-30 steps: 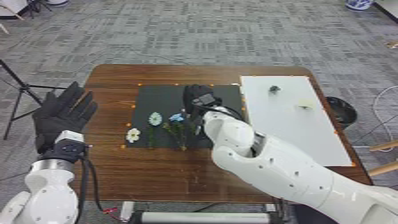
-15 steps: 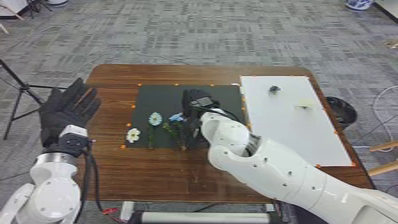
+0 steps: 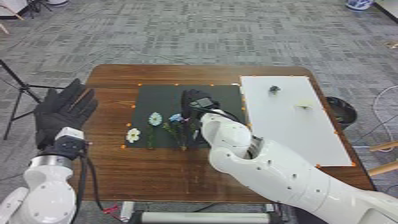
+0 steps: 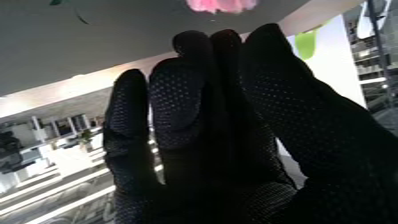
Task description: Arrange flowers
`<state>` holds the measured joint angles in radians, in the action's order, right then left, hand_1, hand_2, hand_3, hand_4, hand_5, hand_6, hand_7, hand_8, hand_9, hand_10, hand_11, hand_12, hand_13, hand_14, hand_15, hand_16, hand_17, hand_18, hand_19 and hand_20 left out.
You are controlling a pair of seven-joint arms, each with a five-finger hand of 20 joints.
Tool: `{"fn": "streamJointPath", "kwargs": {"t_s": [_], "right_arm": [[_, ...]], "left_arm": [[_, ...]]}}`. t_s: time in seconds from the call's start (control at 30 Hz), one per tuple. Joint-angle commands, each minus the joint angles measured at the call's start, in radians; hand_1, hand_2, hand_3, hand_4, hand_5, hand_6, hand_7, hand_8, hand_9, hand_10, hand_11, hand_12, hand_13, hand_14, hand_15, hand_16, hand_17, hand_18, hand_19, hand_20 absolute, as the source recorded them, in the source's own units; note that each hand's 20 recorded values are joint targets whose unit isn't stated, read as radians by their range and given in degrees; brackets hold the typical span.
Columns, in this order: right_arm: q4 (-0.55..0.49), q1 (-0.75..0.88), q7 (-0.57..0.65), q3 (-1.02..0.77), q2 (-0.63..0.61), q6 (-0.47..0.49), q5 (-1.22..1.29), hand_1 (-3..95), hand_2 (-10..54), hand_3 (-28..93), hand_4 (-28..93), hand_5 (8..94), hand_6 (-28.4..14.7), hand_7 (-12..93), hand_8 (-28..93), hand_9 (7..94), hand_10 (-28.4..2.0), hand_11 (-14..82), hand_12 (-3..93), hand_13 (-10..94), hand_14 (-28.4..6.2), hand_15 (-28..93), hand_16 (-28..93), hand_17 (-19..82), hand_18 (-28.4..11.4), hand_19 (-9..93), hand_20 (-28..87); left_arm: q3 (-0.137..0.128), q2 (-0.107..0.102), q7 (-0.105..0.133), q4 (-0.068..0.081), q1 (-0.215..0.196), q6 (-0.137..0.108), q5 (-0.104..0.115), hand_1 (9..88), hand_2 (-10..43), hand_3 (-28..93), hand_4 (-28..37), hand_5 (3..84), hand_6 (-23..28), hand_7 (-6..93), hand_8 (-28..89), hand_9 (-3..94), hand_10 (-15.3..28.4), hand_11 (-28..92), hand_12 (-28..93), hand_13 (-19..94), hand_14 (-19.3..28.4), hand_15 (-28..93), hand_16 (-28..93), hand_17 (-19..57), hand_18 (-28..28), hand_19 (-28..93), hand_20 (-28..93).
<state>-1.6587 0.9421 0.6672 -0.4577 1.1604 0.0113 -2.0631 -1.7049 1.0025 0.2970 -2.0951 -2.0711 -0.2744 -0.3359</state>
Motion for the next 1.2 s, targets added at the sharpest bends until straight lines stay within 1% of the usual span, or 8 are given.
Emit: {"fn": "streamJointPath", "kwargs": {"t_s": [0.03,0.17,0.3,0.47,0.63,0.73,0.93,1.2], "right_arm": [[-0.033,0.011,0.013,-0.029,-0.018,0.035,0.017,51.0,-9.5,75,-26,66.6,-3.4,21,-1,64.3,-15.0,19.6,19.8,64,-8.8,63,41,30,-22.8,76,36],[-0.091,0.013,0.004,-0.089,-0.070,0.028,0.016,48.4,-9.5,75,-25,65.6,-3.5,20,-10,63.3,-15.5,18.7,19.2,64,-9.7,64,39,30,-23.1,77,36],[-0.116,0.002,0.013,-0.196,-0.151,0.045,0.037,46.3,-9.5,76,-24,64.4,-4.0,19,-11,62.2,-15.9,17.7,18.9,63,-10.8,65,35,30,-23.3,76,35],[-0.033,-0.074,0.048,-0.261,-0.257,0.024,0.083,43.5,-9.5,75,-22,57.8,-6.4,13,-9,57.5,-17.0,14.6,17.8,61,-12.0,68,30,29,-23.1,75,33],[0.016,-0.108,0.069,-0.288,-0.380,0.032,0.097,42.8,-9.5,75,-21,52.1,-7.4,11,-9,50.1,-17.0,10.1,15.6,60,-12.2,70,30,28,-22.7,75,32],[0.057,-0.131,0.073,-0.290,-0.420,0.094,0.116,43.8,-9.5,76,-22,50.1,-7.2,10,-9,49.2,-16.3,9.3,14.8,61,-12.4,77,31,29,-22.5,76,33],[0.137,-0.118,0.024,-0.276,-0.483,0.123,0.112,45.4,-9.5,77,-24,46.1,-7.0,8,-8,44.6,-15.3,7.2,13.6,60,-12.0,79,31,28,-21.9,76,34],[0.179,-0.103,0.055,-0.293,-0.475,0.318,0.159,41.8,-9.5,77,-24,43.0,-6.4,8,-9,41.9,-15.0,6.3,12.6,59,-12.5,79,31,28,-21.8,75,35]], "left_arm": [[0.001,0.007,0.008,-0.005,-0.017,0.012,-0.001,24.9,18.0,72,-28.3,44.8,9.7,10.5,-8,31.3,14.5,21,9,25,15.2,27,-5,-6.4,15.6,38,10],[-0.003,0.015,0.010,-0.005,-0.021,0.017,-0.002,24.8,17.9,73,-28.3,44.7,9.7,10.5,-8,31.3,14.4,21,9,25,15.1,27,-5,-6.4,15.6,38,10],[-0.005,0.015,0.010,-0.007,-0.022,0.029,-0.006,24.7,17.7,72,-28.3,44.6,9.7,10.3,-8,31.2,14.4,21,9,25,14.9,26,-5,-6.4,15.6,37,10],[-0.010,0.007,0.013,-0.009,-0.023,0.026,-0.009,24.5,17.6,72,-28.3,44.2,9.6,9.6,-8,31.1,14.4,20,8,25,14.5,25,-6,-6.2,15.5,37,10],[-0.001,-0.003,0.014,-0.006,-0.006,0.025,-0.021,24.5,17.5,72,-28.3,44.1,9.2,9.0,-8,31.3,13.5,19,8,25,13.8,24,-6,-6.1,15.3,37,10],[-0.004,-0.007,0.015,-0.008,-0.011,0.026,-0.019,24.6,17.5,72,-28.3,44.1,9.0,9.0,-8,31.6,13.4,19,8,25,13.6,23,-5,-6.1,15.2,37,10],[-0.005,-0.004,0.019,-0.006,-0.021,0.027,-0.016,24.6,17.6,72,-28.3,44.3,9.1,9.1,-8,31.9,13.3,19,8,25,13.5,23,-5,-6.0,15.2,37,10],[-0.010,0.000,0.023,-0.011,-0.031,0.019,-0.016,24.7,17.5,72,-28.3,44.3,9.1,9.2,-8,31.9,13.5,19,8,25,13.8,23,-5,-6.1,15.3,37,10]]}}
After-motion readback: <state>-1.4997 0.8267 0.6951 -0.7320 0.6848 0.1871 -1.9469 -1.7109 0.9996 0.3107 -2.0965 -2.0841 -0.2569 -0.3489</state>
